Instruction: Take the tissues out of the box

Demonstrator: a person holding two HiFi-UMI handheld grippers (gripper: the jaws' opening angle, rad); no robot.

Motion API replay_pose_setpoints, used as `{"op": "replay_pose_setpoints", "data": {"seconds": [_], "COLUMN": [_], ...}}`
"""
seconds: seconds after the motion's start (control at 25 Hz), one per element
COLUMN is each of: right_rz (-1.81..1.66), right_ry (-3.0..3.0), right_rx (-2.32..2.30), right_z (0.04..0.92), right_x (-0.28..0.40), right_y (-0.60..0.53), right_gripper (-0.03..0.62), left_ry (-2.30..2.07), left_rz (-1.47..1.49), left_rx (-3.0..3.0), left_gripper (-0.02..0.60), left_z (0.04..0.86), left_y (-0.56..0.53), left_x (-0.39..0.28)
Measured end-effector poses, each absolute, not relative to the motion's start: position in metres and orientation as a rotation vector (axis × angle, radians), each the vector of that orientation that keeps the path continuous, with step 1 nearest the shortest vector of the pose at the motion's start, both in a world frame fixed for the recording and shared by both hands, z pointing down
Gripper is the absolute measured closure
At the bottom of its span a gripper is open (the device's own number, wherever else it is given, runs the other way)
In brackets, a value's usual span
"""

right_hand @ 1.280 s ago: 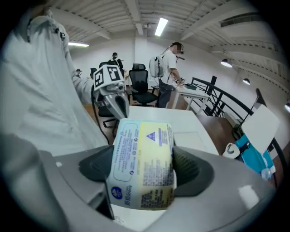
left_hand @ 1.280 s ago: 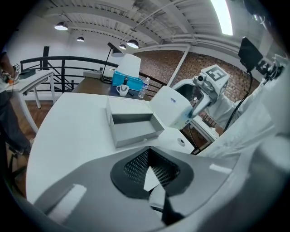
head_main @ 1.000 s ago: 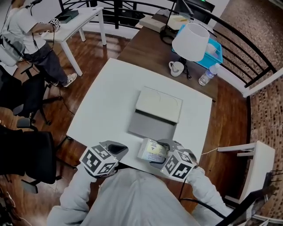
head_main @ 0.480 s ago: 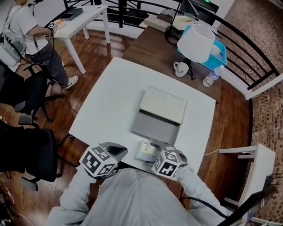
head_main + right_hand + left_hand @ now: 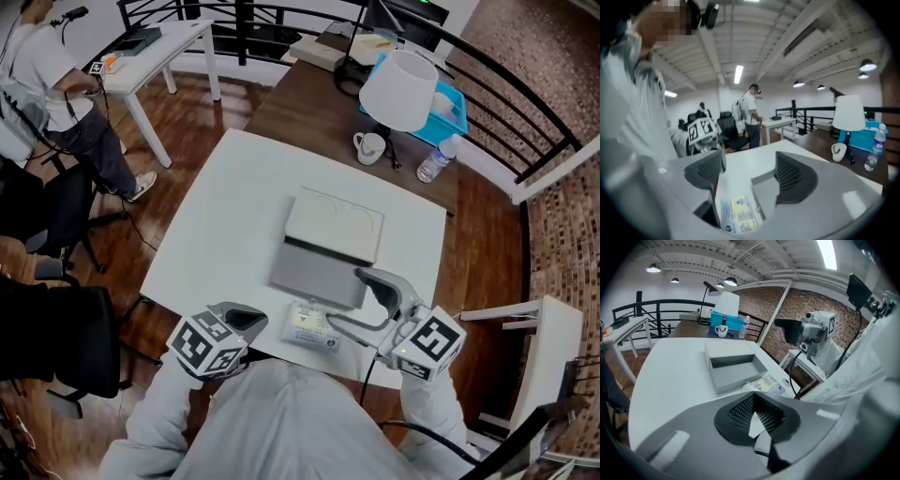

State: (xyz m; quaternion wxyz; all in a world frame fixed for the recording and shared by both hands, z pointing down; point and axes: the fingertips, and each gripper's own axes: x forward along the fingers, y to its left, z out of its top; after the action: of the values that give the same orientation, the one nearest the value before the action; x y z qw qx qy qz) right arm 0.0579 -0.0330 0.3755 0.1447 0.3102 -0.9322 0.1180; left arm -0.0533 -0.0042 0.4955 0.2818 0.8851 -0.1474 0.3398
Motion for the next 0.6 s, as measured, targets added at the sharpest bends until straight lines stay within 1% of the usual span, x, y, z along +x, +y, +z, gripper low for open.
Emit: {"op": "replay_pose_setpoints", "data": {"seconds": [0.04,0.08,0.12,0.16,0.36,0.6], "right_rz": [0.377,0.412,0.444,0.478,0.615,0.690], "right_ry": [-2.730,-2.760,-2.779,-2.784,-2.722,-2.671], "right_rx": [0.973,1.045,1.112,1.171,1.286,1.283], "right_z": [0.358,0.345,0.339,0.337,0.365,0.398], "right_x": [0.073,0.088,0.103,0.116,0.153,0.166], "right_y": [-0.036,-0.037,-0.036,-0.035,-0.020,-0.007], "right_gripper": [0.263,0.365,0.492,0.594,0.592,0.592], "left_ry": [-0.388,-0.380,-0.372,-0.365,-0.351,-0.365], "left_rz": [0.913,0.915,0.917,0.920,0.938,0.957], "left_rx": [2.375,2.378,2.382,2.385,2.389,2.396], "left_gripper": [0.565,0.566,0.565,0.566,0.566,0.565], "left_z": [0.495,0.494,0.494,0.493,0.492,0.491], "left_y": [-0.003,-0.002,-0.001,0.000,0.003,0.000], "left_x": [-0.051,-0.049,-0.046,-0.043,-0.038,-0.038]}}
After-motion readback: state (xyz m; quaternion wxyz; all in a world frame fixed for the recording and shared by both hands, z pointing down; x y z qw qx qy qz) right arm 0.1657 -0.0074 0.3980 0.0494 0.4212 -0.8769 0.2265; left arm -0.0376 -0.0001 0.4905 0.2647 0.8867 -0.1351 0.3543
